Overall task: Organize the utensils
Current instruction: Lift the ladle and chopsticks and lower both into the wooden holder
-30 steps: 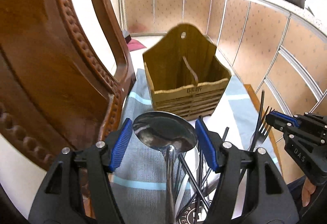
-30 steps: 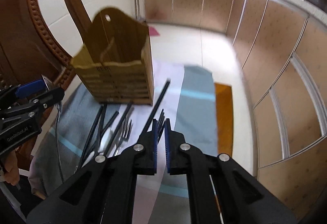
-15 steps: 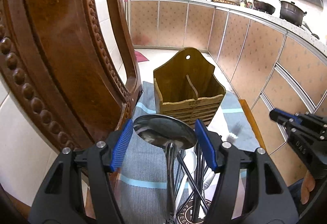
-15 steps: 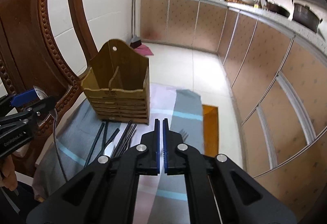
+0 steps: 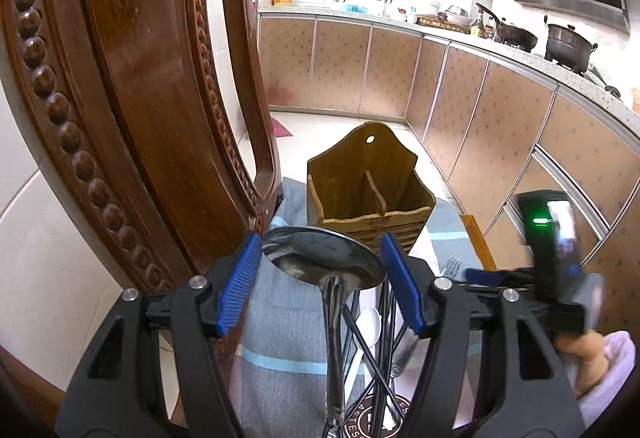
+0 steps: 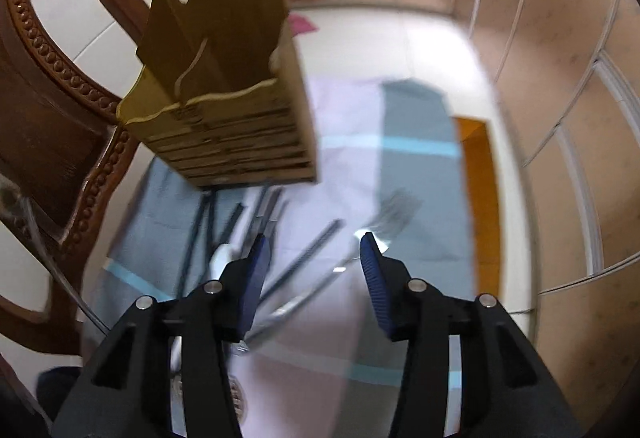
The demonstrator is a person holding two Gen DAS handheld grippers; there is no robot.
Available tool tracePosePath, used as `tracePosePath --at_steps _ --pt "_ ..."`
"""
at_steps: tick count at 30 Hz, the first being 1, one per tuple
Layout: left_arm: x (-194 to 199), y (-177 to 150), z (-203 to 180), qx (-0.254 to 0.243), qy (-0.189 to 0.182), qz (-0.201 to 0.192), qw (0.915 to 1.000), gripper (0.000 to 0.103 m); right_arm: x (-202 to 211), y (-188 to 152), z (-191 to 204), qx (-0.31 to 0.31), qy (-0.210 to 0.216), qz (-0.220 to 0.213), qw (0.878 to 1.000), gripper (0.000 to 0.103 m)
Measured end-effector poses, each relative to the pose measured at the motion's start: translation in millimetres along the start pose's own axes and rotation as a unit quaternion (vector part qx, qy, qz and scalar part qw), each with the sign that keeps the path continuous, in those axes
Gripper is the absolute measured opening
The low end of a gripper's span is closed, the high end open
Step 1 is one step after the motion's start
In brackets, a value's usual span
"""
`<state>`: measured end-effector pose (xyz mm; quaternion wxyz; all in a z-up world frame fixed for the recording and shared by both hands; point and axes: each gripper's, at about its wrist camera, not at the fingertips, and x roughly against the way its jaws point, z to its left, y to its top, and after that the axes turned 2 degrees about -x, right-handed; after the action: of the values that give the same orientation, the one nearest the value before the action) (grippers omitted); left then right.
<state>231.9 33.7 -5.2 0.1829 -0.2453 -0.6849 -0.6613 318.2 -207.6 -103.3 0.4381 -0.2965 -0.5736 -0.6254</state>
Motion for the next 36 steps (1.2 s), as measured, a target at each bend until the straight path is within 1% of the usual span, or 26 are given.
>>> tracePosePath --at_steps 2,4,6,7,9,10,11,12,13,14,15,19,22,27,29,32,33,36 --pt "2.3 0.6 0.2 0.000 -0.003 -0.003 1.0000 0.062 -18.4 10.3 7.7 -0.014 0.009 0.021 1.000 0.047" --pt "4.1 0.6 1.3 0.001 -0.003 -0.006 1.0000 0.062 -38.5 19.3 4.2 -0.051 0.020 0.046 0.997 0.047" --pt "5.5 -0.9 2.7 0.002 -0.004 -0.007 1.0000 0.062 -57.1 24.2 -2.4 -0.086 0.035 0.066 0.994 0.045" --pt "6.1 -1.7 4.1 0.002 -0.005 -0.007 1.0000 0.062 -68.1 25.6 -6.3 -0.104 0.049 0.077 0.990 0.041" --pt "6.9 -2.8 7.1 0.005 -0.005 -0.006 1.0000 0.062 -80.4 25.6 -13.3 -0.139 0.094 0.085 0.982 0.040" --pt "6.8 -2.7 8.3 0.006 -0.004 -0.006 1.0000 0.062 -82.5 25.4 -15.3 -0.147 0.103 0.084 0.980 0.036" --pt "6.8 -2.3 9.1 0.007 -0.004 -0.005 1.0000 0.062 -84.6 25.3 -16.1 -0.152 0.109 0.083 0.979 0.024" --pt "7.1 -2.2 10.2 0.008 -0.004 -0.005 0.9999 0.062 -85.4 25.3 -15.6 -0.152 0.127 0.081 0.977 0.018" --pt "7.8 -2.2 11.4 0.010 -0.003 -0.006 0.9999 0.062 -84.5 25.0 -15.0 -0.151 0.136 0.080 0.976 0.007" --pt "8.7 -1.9 11.9 0.011 -0.003 -0.007 0.9999 0.062 -81.2 24.2 -14.5 -0.152 0.134 0.074 0.977 0.006" --pt "9.5 -1.3 12.5 0.012 -0.002 -0.008 0.9999 0.062 -76.3 23.6 -13.6 -0.150 0.126 0.067 0.978 0.006" --pt "14.8 0.1 13.1 0.014 -0.002 -0.013 0.9998 0.062 -52.5 19.7 -10.2 -0.135 0.123 0.049 0.982 0.006" --pt "21.5 0.9 10.2 0.013 -0.004 -0.016 0.9998 0.062 -23.7 15.7 -8.3 -0.120 0.128 0.028 0.984 0.006" --pt "32.8 2.8 3.8 0.007 -0.003 -0.026 0.9996 0.062 36.4 10.4 0.8 -0.076 0.122 -0.020 0.989 0.006" --pt "37.0 3.0 0.5 0.003 0.000 -0.030 0.9995 0.062 66.7 6.6 3.9 -0.053 0.110 -0.049 0.991 0.006" --pt "40.9 4.3 -2.6 0.002 0.005 -0.032 0.9995 0.062 93.2 8.2 15.7 -0.030 0.094 -0.088 0.991 0.006" --pt "42.3 5.9 -3.6 0.002 0.007 -0.032 0.9995 0.062 107.6 8.2 20.1 -0.018 0.080 -0.110 0.991 0.006" --pt "49.3 13.5 -5.4 0.000 0.014 -0.039 0.9991 0.062 136.9 12.5 29.9 0.006 0.050 -0.154 0.987 0.006"
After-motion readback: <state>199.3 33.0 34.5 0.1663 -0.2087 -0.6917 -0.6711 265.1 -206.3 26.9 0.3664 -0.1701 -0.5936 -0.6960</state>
